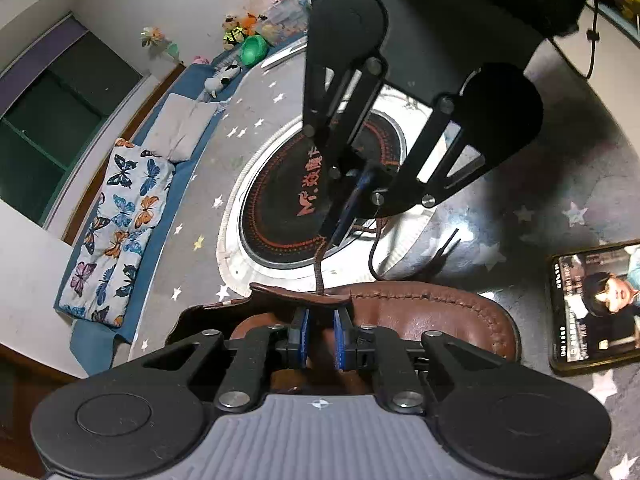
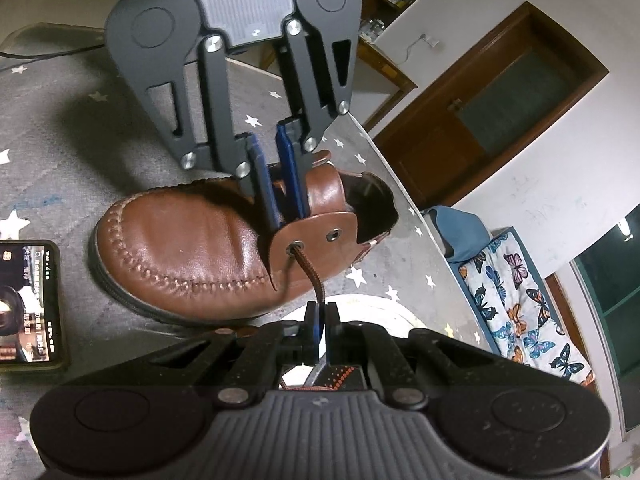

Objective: Lace up shoes with both hands

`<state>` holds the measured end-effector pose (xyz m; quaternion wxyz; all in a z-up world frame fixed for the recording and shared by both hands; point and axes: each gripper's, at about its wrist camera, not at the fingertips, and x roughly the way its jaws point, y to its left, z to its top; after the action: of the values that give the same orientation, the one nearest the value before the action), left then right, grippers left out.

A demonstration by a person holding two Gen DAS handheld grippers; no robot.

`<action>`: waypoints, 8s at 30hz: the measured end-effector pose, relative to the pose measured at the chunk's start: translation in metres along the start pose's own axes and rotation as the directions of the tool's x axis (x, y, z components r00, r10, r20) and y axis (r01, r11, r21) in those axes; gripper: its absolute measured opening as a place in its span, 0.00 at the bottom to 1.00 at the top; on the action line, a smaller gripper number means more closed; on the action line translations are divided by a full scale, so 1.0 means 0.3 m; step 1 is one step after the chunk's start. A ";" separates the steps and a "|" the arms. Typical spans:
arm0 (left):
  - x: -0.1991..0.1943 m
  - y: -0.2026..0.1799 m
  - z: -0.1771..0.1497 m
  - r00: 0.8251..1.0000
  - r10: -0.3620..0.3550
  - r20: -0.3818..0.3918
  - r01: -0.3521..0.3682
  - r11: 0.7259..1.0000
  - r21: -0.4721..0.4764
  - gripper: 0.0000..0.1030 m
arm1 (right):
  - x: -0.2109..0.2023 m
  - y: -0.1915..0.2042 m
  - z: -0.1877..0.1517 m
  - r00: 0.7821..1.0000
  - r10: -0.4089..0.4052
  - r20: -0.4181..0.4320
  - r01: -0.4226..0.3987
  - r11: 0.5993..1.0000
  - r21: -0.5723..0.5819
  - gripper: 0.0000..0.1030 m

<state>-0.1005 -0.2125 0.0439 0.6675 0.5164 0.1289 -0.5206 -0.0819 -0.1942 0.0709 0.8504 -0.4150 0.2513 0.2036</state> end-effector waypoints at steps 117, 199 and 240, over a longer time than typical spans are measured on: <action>-0.406 0.019 -0.245 0.403 0.755 -0.517 -0.893 0.200 -0.404 0.04 | -0.345 -0.237 -0.551 0.761 -0.449 -0.468 0.644 0.612 0.460 0.01; -0.321 -0.122 -0.148 0.941 0.329 -0.082 -0.292 0.663 -0.690 0.14 | -0.065 0.093 0.050 0.986 -0.159 0.041 0.054 0.551 0.833 0.09; -0.224 -0.148 -0.077 0.782 0.581 -0.225 -0.577 0.540 -0.613 0.01 | -0.027 0.146 0.080 0.980 -0.199 0.029 0.094 0.583 0.807 0.11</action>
<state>-0.1575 -0.1524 0.0569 0.9377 0.2618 0.1221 -0.1932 -0.1065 -0.1509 0.0620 0.9728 0.0044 0.2308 0.0219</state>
